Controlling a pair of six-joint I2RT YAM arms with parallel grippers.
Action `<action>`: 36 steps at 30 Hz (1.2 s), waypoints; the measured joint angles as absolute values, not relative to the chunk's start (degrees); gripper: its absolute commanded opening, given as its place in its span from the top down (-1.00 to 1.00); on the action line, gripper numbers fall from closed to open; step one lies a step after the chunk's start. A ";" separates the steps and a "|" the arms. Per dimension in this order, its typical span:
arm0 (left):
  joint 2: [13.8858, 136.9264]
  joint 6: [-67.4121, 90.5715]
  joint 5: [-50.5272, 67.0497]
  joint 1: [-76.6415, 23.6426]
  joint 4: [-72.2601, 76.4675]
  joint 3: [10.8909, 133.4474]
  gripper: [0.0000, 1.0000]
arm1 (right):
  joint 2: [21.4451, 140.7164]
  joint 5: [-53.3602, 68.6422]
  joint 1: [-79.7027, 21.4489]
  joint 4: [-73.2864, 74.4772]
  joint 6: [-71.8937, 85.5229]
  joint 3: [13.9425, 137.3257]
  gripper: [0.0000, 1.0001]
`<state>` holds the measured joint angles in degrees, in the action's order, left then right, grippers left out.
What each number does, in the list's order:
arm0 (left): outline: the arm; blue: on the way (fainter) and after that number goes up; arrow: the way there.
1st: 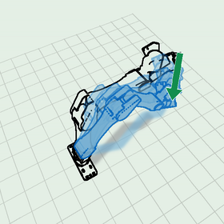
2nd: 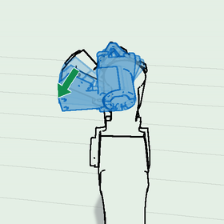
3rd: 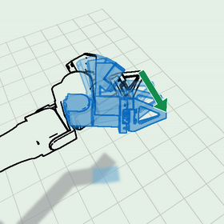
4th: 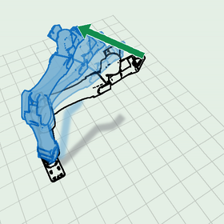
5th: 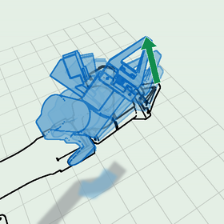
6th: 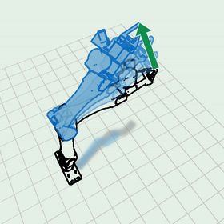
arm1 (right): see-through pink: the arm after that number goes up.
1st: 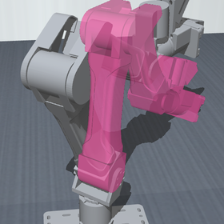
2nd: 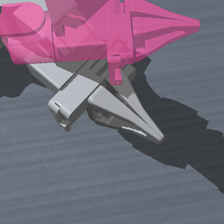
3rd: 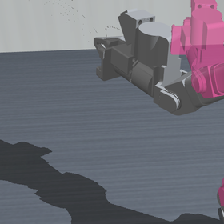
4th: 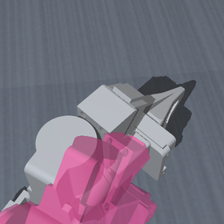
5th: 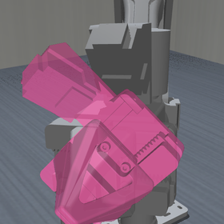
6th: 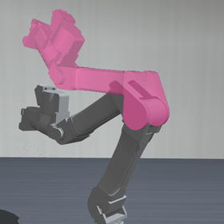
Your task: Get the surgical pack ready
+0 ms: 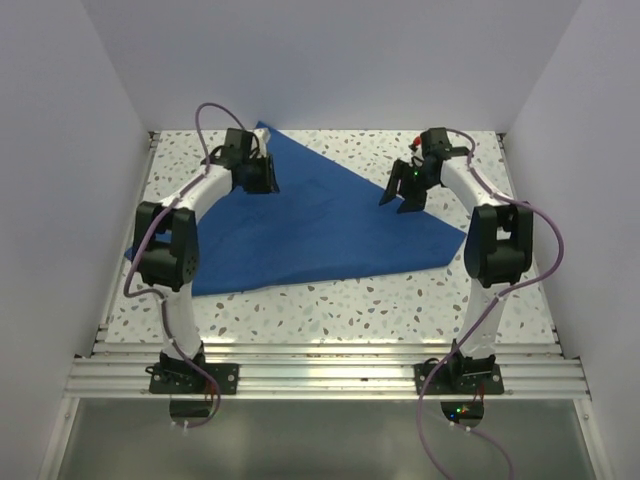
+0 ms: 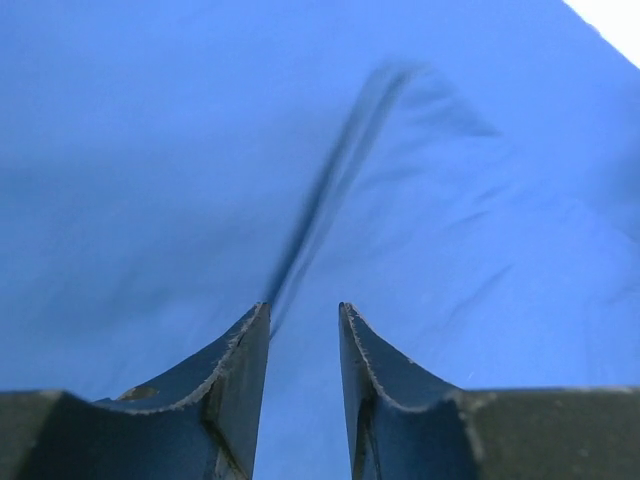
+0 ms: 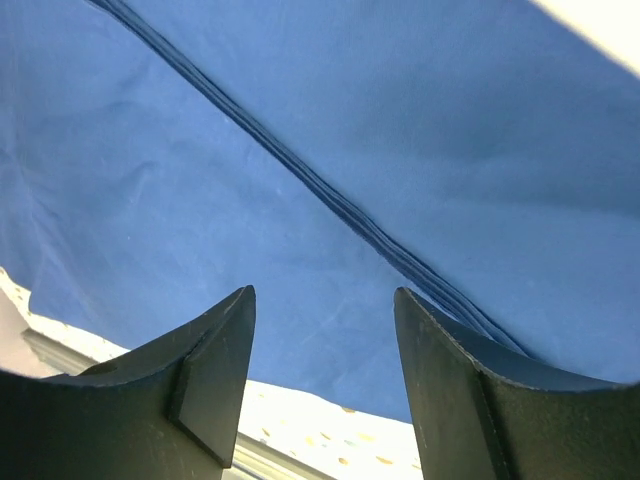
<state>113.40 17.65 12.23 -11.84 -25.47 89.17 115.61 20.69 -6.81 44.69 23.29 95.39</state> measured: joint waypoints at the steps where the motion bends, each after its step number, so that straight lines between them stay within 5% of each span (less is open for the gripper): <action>1: 115.24 17.04 13.41 -12.58 -24.21 90.30 0.23 | 115.87 20.97 -6.81 44.73 23.27 95.33 -0.25; 10: 128.22 11.27 21.28 -15.53 -20.16 99.55 0.20 | 115.98 22.70 -6.74 44.07 23.03 92.73 -0.39; 25: 122.96 7.25 18.35 -15.22 -14.81 89.91 -0.04 | 117.99 24.71 -5.02 41.08 23.33 88.36 -0.46; 27: 122.87 7.18 18.22 -15.11 -14.66 90.21 -0.21 | 118.15 24.77 -5.02 41.08 23.31 88.36 -0.47; 36: 123.33 6.37 19.79 -14.55 -15.55 91.31 -0.18 | 118.39 24.86 -4.27 41.08 23.29 87.92 -0.50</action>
<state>123.33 6.37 19.79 -14.55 -15.55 91.31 118.39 24.86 -4.27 41.08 23.29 87.92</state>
